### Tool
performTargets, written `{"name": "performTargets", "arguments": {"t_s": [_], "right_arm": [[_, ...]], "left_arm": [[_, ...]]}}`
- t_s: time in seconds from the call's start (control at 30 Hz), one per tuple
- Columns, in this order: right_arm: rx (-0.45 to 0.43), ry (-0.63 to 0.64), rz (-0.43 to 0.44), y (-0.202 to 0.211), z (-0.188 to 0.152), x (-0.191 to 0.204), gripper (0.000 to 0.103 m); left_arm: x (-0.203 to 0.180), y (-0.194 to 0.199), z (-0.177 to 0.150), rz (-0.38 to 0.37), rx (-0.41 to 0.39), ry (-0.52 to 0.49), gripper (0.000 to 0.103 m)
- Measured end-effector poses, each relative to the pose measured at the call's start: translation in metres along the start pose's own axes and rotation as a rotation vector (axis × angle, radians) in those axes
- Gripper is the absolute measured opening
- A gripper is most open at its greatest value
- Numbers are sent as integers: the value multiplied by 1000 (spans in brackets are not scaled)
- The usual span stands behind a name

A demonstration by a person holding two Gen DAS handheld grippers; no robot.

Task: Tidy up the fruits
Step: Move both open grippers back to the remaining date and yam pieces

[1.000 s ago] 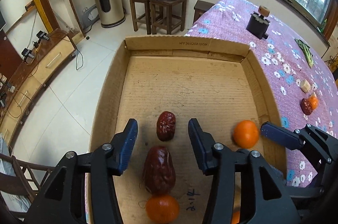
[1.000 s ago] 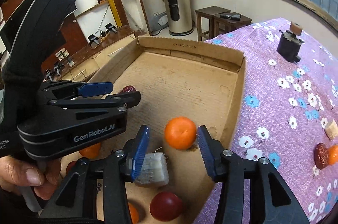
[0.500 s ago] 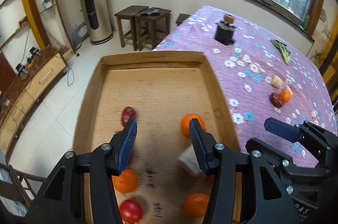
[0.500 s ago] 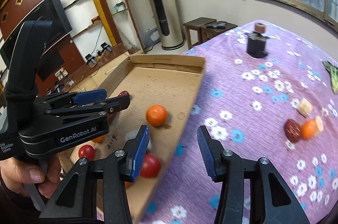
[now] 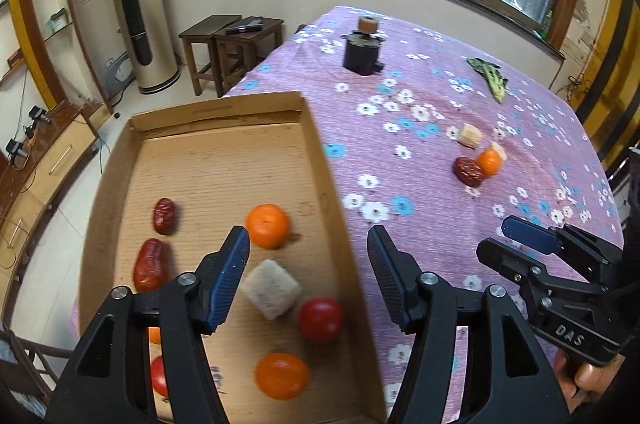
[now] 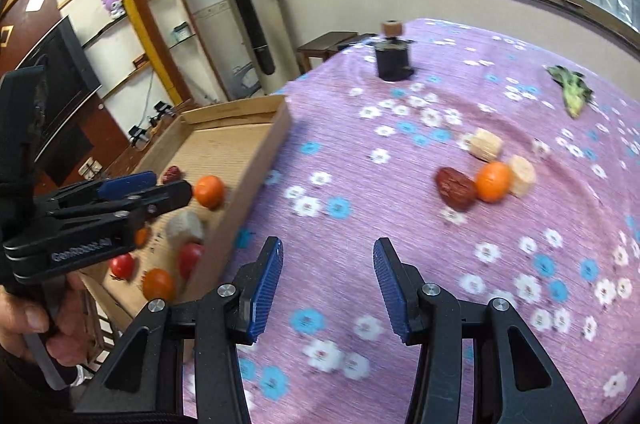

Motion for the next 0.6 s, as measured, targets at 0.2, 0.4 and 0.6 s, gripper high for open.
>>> {"name": "performTargets", "arguments": {"t_s": [0.2, 0.4, 0.6], "right_arm": [[1, -54, -30, 7, -13, -38, 49], [-12, -110, -66, 14, -18, -72, 49], [-13, -157, -99, 9, -10, -101, 49]], "left_arm": [[-28, -3, 0, -29, 12, -44, 60], [-55, -8, -1, -52, 26, -84, 60], [-83, -19, -1, -67, 49, -125, 60]]}}
Point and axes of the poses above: each gripper's, at about its wrist camera, not at the fingertips, and y roughly against the way its jaws point, x to its left, z to its top, the point moved 9 cm from there along -y, roughly the way its jaws point, and after that the axes turned 14 degrees about x, right-handed, at the moved point
